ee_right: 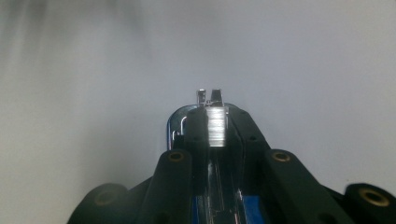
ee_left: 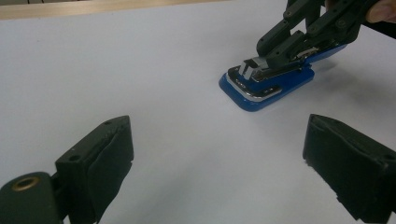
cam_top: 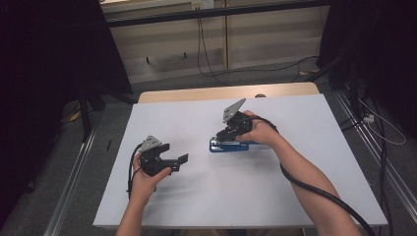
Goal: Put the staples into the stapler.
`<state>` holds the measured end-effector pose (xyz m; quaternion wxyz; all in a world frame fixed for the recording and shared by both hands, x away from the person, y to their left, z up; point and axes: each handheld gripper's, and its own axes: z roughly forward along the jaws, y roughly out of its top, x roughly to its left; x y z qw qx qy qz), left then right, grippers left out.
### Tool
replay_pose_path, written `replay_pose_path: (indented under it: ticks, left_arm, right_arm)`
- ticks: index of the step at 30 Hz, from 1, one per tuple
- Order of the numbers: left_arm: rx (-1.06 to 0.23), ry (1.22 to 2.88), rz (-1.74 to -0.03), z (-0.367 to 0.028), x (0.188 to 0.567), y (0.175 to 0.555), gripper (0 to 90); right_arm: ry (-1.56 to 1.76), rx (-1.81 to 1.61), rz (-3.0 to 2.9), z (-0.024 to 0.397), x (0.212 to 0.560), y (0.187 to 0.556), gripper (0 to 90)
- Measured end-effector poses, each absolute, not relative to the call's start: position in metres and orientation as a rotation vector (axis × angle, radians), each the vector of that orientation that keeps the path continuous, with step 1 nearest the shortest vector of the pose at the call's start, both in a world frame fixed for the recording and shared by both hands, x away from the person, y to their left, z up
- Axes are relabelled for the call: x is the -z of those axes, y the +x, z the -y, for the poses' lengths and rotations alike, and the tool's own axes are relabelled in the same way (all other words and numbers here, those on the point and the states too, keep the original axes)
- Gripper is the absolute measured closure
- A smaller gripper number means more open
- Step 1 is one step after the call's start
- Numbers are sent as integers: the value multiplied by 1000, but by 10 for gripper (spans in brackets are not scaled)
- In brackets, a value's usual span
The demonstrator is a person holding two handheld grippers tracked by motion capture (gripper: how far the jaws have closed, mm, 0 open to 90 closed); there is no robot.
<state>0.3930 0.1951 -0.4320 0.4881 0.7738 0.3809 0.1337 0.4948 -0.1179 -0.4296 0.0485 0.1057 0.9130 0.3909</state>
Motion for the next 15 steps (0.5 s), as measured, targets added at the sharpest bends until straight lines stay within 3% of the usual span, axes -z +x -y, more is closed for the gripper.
replay_pose_path:
  ticks: [15]
  left_arm:
    - [-328, 1879, -928, -194, 432, 393, 88]
  right_arm:
    - [302, -1189, -2781, 120, 426, 493, 790]
